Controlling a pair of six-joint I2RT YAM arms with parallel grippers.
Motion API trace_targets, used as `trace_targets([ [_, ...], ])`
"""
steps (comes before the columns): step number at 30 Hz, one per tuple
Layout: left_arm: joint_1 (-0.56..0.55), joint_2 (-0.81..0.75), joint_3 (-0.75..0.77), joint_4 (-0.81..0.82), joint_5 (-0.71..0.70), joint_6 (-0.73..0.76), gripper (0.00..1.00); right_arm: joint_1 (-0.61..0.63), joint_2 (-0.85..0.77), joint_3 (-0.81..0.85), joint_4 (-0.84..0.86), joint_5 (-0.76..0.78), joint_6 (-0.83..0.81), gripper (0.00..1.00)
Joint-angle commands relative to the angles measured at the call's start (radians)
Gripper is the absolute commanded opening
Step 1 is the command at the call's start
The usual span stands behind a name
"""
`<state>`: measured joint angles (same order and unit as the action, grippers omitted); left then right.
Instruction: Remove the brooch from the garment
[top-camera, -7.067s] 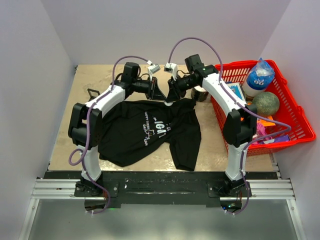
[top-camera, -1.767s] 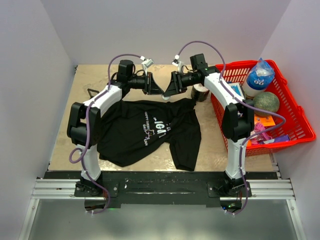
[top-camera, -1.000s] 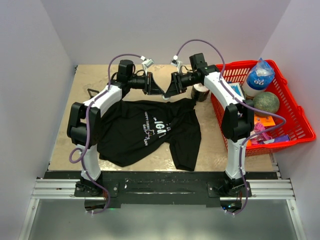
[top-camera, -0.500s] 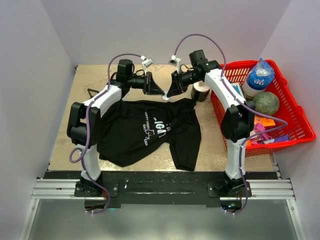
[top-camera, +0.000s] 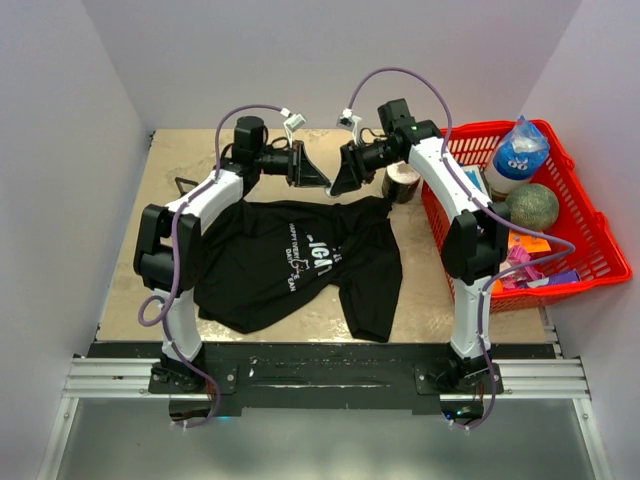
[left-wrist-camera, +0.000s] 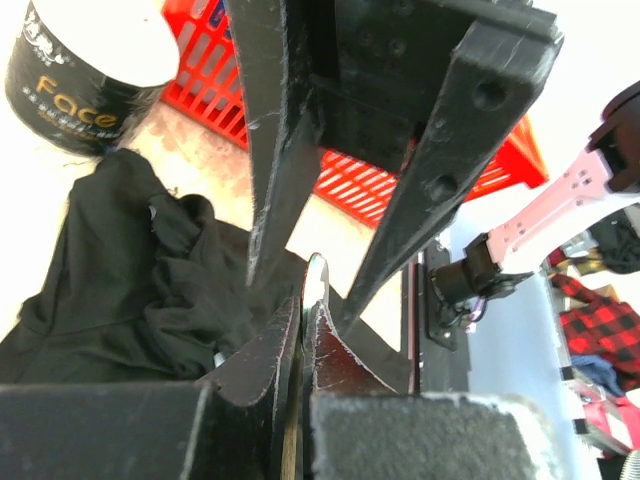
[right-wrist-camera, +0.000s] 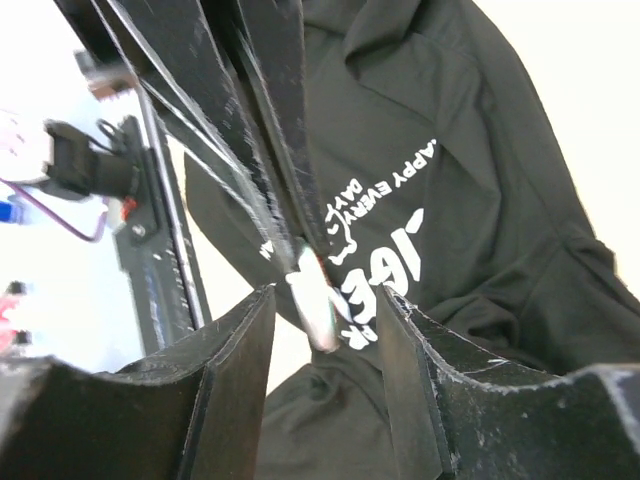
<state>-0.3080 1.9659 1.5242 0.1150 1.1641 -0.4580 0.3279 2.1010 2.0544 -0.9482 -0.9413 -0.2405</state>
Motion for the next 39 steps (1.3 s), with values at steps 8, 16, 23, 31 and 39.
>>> trace_targets([
  [8,-0.034,-0.091,0.117,-0.318,-0.187,0.315,0.0,-0.006,-0.047,-0.024,0.074,0.088,0.142,0.39],
  [16,-0.04,-0.105,0.099,-0.307,-0.152,0.308,0.0,-0.006,-0.042,-0.013,0.057,0.038,0.06,0.16],
  [23,-0.022,-0.101,0.091,-0.307,-0.101,0.32,0.27,-0.006,-0.05,0.003,0.029,0.035,-0.017,0.13],
  [31,0.009,-0.088,0.071,-0.255,-0.034,0.286,0.31,-0.006,-0.047,0.001,0.034,0.041,-0.01,0.12],
  [39,0.02,-0.075,0.06,-0.216,-0.017,0.249,0.26,-0.004,-0.039,0.02,0.04,0.032,0.006,0.12],
])
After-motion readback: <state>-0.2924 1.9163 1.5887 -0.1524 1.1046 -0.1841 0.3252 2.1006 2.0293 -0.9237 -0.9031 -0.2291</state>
